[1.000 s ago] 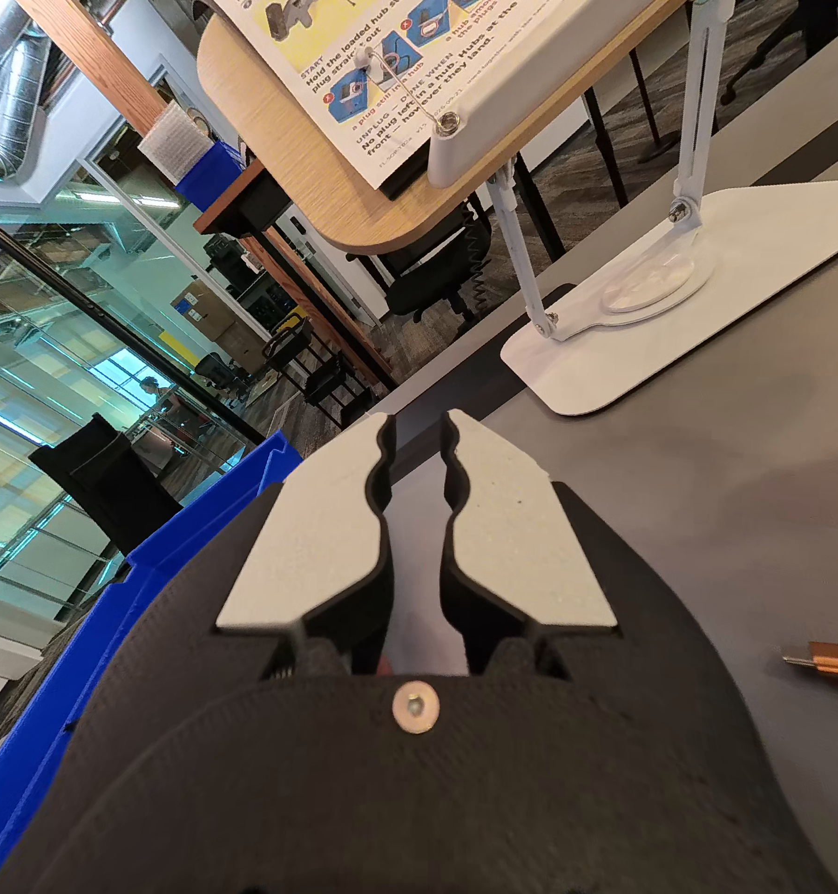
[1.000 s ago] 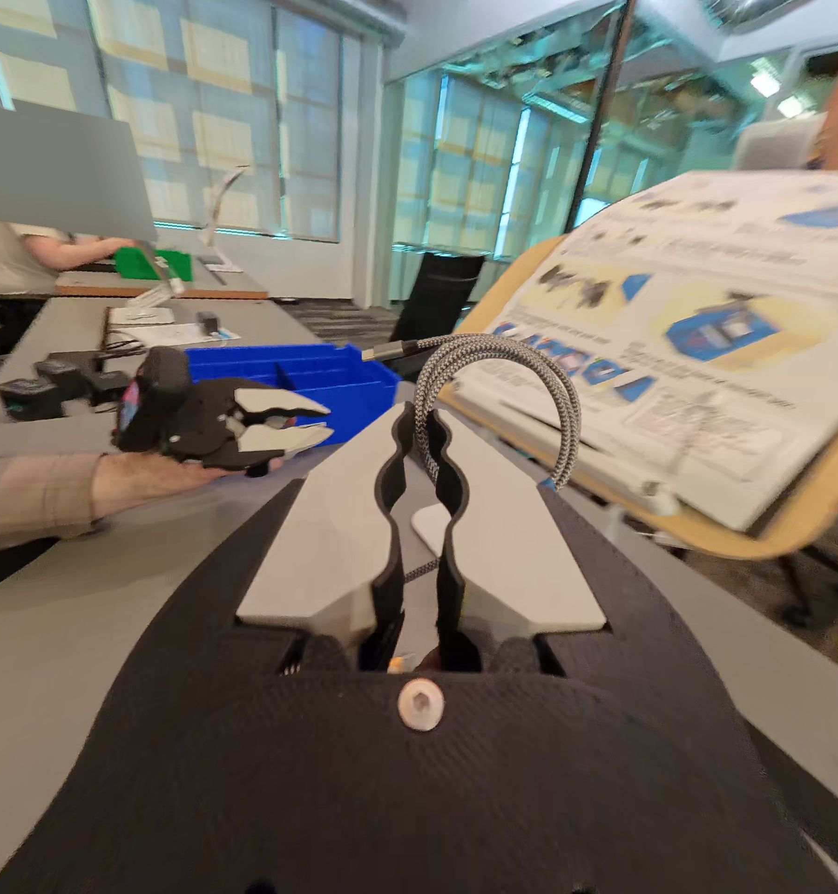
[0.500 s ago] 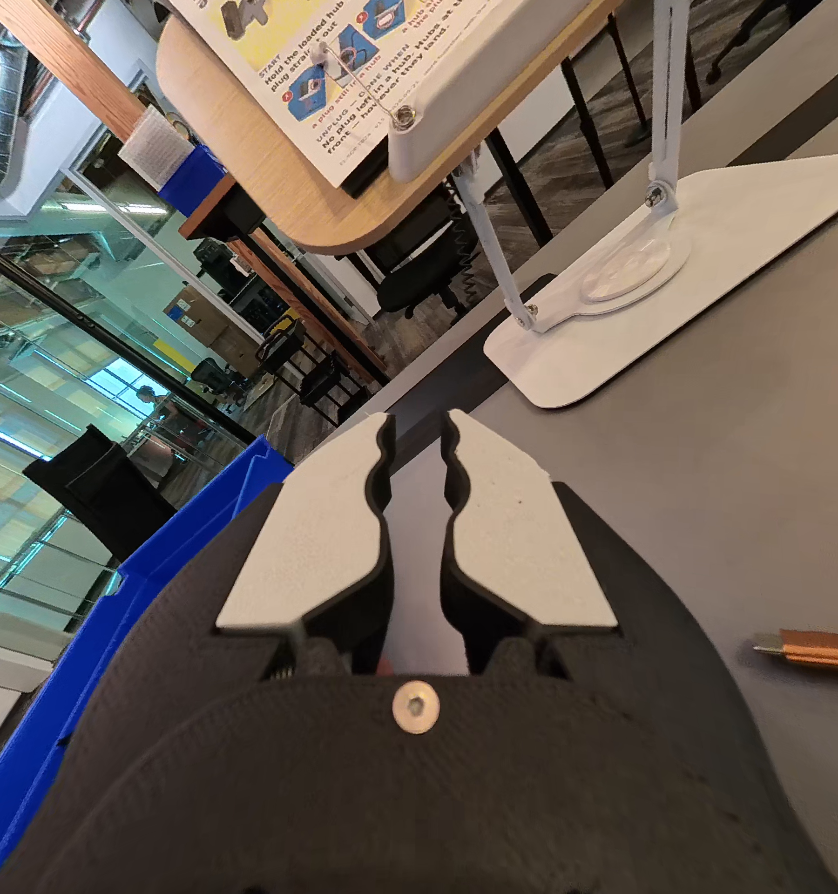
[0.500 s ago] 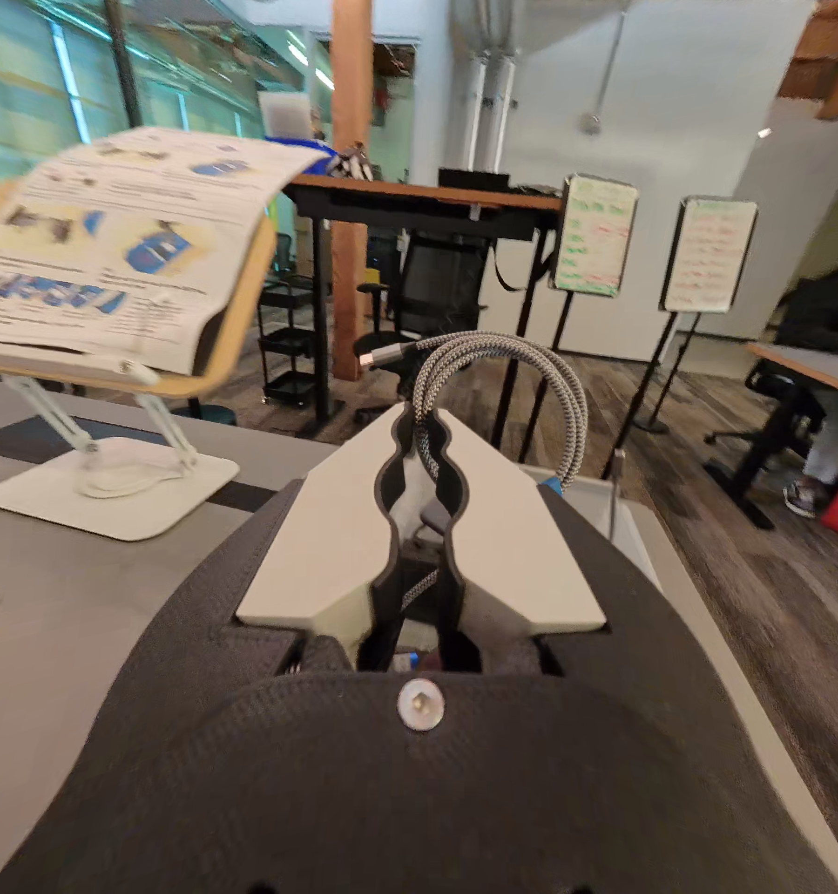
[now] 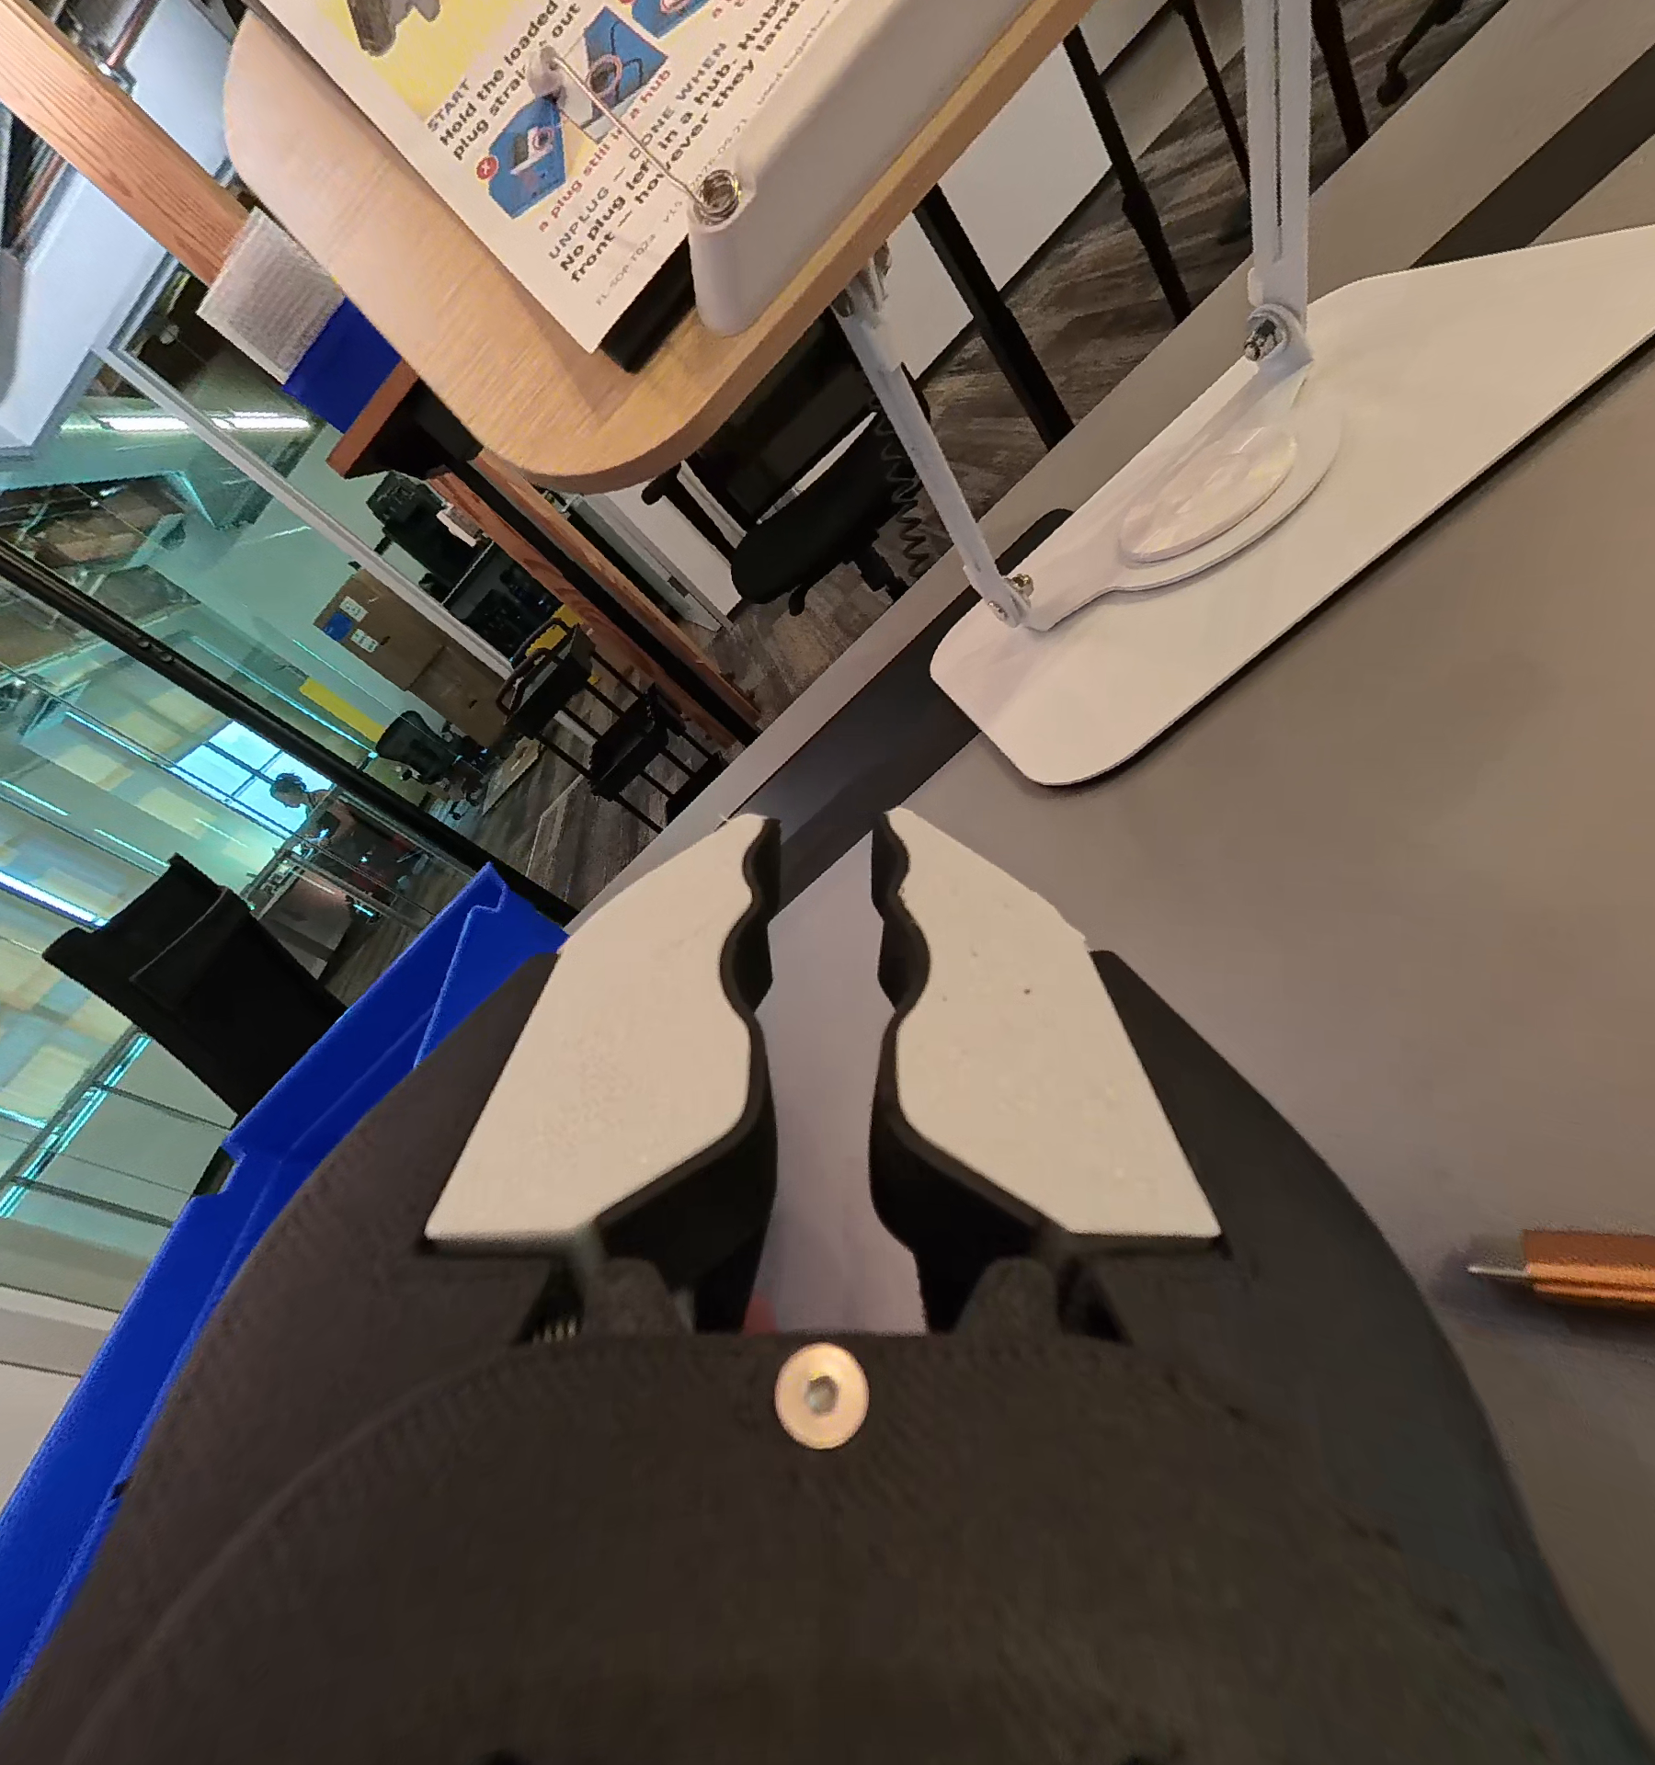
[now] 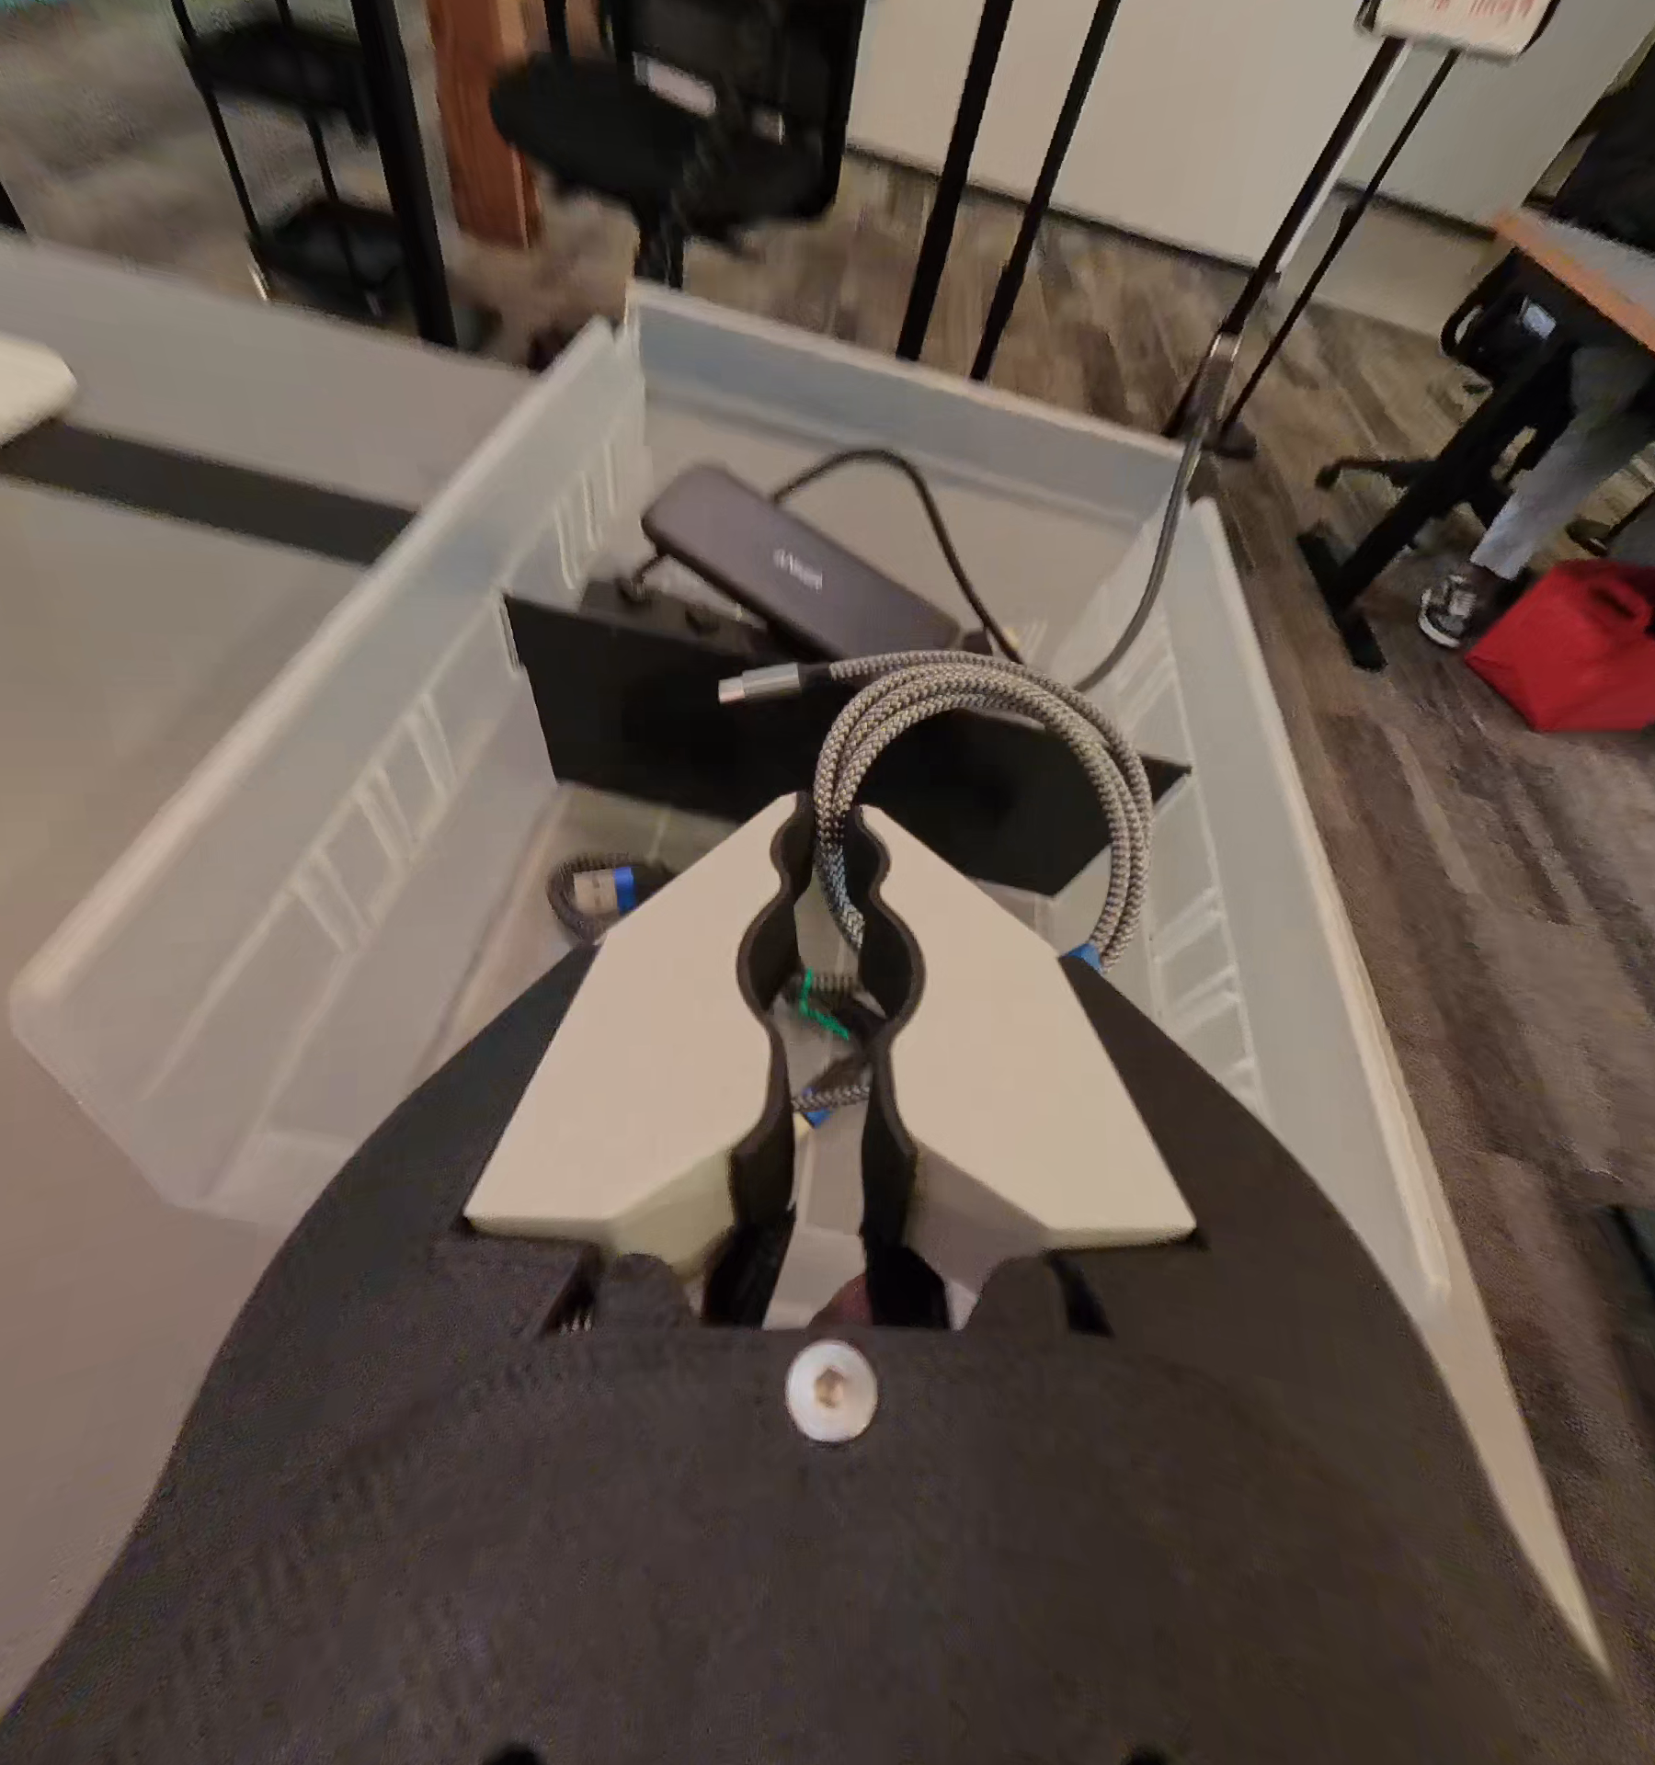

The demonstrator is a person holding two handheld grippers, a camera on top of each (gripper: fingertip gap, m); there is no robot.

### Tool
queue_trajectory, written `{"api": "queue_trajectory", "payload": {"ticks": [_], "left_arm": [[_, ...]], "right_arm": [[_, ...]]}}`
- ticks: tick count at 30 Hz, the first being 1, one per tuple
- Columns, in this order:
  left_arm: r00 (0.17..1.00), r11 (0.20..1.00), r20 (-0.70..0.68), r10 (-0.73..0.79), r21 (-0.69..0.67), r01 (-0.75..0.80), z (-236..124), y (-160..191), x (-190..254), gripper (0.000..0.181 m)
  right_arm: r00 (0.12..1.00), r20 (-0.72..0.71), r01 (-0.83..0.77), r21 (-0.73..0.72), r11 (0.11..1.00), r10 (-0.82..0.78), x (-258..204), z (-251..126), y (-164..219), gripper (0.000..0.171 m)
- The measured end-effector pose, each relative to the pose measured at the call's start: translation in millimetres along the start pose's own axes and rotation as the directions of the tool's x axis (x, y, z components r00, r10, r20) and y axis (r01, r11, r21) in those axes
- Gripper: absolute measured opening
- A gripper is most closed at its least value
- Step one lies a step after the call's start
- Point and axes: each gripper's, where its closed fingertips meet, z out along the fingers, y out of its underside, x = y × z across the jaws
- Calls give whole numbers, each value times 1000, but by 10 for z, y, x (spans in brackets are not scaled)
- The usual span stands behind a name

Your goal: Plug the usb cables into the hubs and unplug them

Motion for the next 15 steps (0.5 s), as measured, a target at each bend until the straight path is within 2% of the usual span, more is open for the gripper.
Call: {"api": "queue_trajectory", "payload": {"ticks": [5,9,13,15], "left_arm": [[1000,1000,-6,6,4,-6,1,-13,19,18],[1000,1000,-5,8,2,-8,-6,-10,16,18],[1000,1000,-2,9,2,-9,-16,-10,3,18],[1000,1000,1,7,6,-7,-21,-18,-9,18]], "right_arm": [[995,34,101,-215,971,-96,-44,90,376,4],[993,77,112,-324,939,-92,-40,125,441,7],[981,96,190,-326,926,-167,-59,24,249,23],[971,101,235,-286,929,-215,-130,-96,51,24]]}}
